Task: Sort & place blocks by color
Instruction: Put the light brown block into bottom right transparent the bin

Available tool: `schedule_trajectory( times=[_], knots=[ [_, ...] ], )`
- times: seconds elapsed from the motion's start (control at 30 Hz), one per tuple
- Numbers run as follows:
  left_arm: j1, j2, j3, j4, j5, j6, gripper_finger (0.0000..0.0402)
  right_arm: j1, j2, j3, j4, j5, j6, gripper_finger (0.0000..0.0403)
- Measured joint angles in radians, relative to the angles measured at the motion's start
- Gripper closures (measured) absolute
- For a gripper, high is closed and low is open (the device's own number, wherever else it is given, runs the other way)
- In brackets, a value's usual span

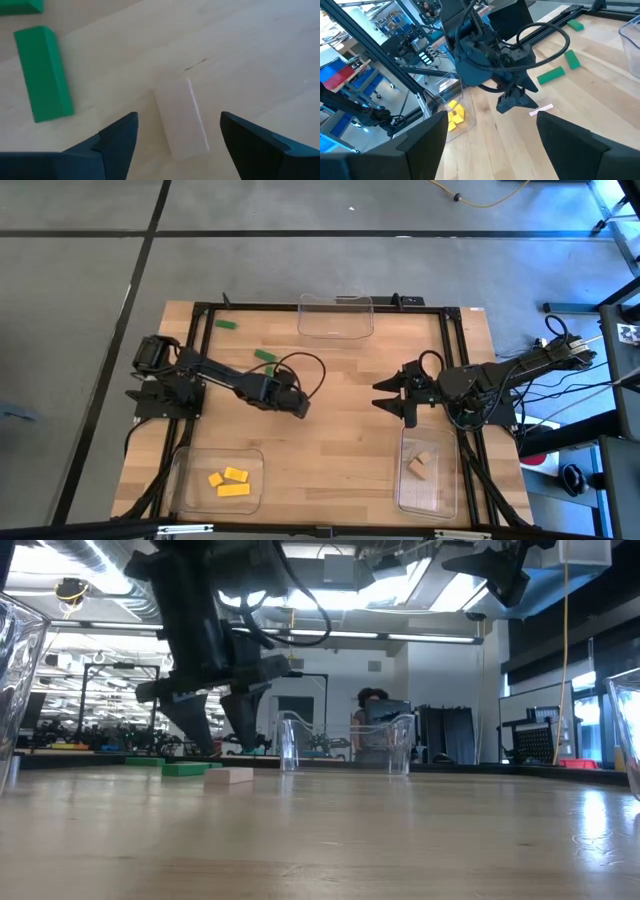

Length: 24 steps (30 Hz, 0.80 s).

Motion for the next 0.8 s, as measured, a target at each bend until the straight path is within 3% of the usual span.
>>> schedule_trajectory(
  times=[0.57, 0.8],
  knots=[
    [0.024, 0.09, 0.0, 0.072, 0.072, -0.033, 0.0126, 0.0, 0.0, 0.0, -0.01, 0.002, 0.0, 0.0095],
    [0.023, 0.091, 0.0, 0.058, 0.064, -0.033, 0.0185, 0.0, 0.0, 0.0, -0.01, 0.003, 0.0, 0.0095]
  ],
)
